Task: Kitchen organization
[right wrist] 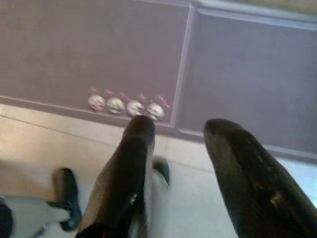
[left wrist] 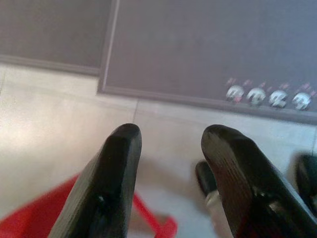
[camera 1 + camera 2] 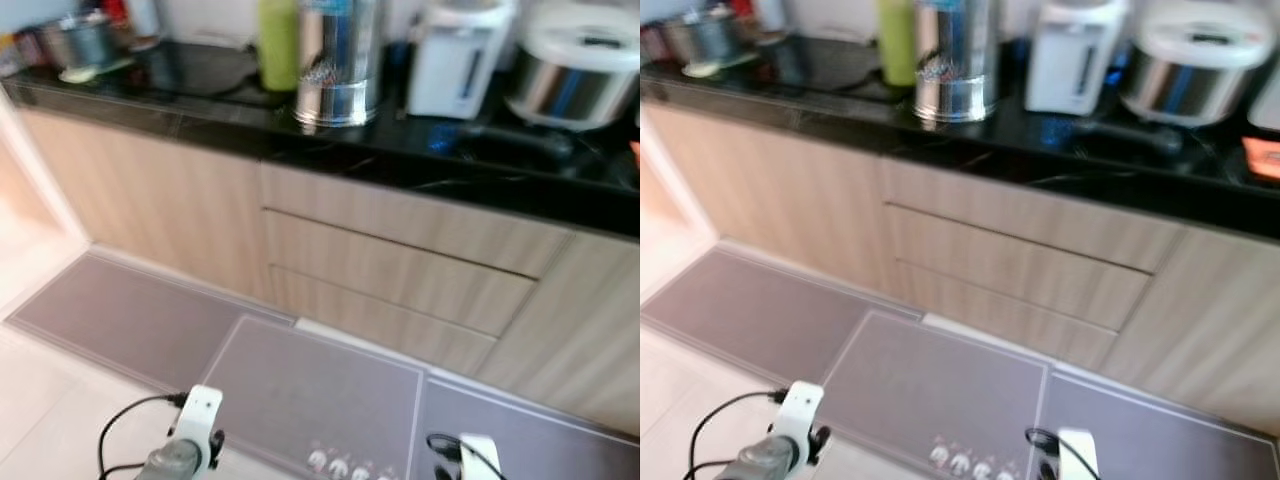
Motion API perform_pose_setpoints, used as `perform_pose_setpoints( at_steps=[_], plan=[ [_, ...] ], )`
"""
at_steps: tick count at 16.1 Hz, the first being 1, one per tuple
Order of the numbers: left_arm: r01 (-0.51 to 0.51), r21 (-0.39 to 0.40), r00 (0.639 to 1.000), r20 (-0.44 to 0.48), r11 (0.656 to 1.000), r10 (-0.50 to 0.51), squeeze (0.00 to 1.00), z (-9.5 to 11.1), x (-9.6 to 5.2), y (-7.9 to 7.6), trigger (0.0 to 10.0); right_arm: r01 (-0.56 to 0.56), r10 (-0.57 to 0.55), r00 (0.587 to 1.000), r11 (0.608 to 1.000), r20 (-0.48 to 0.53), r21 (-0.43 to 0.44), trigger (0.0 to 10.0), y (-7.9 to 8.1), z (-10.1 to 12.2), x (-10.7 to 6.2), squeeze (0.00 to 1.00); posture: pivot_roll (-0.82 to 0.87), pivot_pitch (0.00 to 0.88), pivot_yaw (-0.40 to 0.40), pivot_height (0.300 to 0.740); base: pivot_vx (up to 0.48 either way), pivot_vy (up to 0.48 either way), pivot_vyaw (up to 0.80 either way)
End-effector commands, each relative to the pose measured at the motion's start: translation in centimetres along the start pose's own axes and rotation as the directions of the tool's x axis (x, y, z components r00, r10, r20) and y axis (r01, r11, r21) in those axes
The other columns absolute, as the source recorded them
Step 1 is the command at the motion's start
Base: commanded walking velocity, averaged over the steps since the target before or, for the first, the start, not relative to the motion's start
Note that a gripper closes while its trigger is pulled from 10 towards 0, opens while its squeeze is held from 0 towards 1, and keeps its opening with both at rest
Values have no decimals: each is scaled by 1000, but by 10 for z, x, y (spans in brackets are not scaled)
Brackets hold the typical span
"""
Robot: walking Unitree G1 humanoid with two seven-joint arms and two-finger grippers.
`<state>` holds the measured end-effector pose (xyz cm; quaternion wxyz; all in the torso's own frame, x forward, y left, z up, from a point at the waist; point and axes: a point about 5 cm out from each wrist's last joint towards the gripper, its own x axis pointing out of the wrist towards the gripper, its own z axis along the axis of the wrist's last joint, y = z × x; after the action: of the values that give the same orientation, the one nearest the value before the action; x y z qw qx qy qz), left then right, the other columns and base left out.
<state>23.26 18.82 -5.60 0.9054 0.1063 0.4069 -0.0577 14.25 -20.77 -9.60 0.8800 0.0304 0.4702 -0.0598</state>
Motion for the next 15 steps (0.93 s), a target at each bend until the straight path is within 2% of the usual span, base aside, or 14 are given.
perform_pose_setpoints(
  at_steps=[1, 3, 15],
  plan=[
    [12, -2, 1000, -2, 1000, -12, 0, 0, 1, -4, 10000, 14, -14, 1000, 1000, 6, 8, 10000, -4, 4, 0, 0, 16, 0, 2, 740, 296, 0, 0],
    [8, 0, 1000, 1, 1000, -8, 0, 1, 0, -4, 10000, 12, -12, 1000, 1000, 5, 8, 10000, -4, 4, 0, 0, 16, 0, 2, 740, 281, 0, 0],
    [14, 10, 1000, -8, 1000, -14, 0, 0, 1, -5, 10000, 14, -14, 1000, 1000, -6, 13, 10000, -4, 2, 0, 0, 14, 0, 2, 740, 0, 0, 0]
  ],
)
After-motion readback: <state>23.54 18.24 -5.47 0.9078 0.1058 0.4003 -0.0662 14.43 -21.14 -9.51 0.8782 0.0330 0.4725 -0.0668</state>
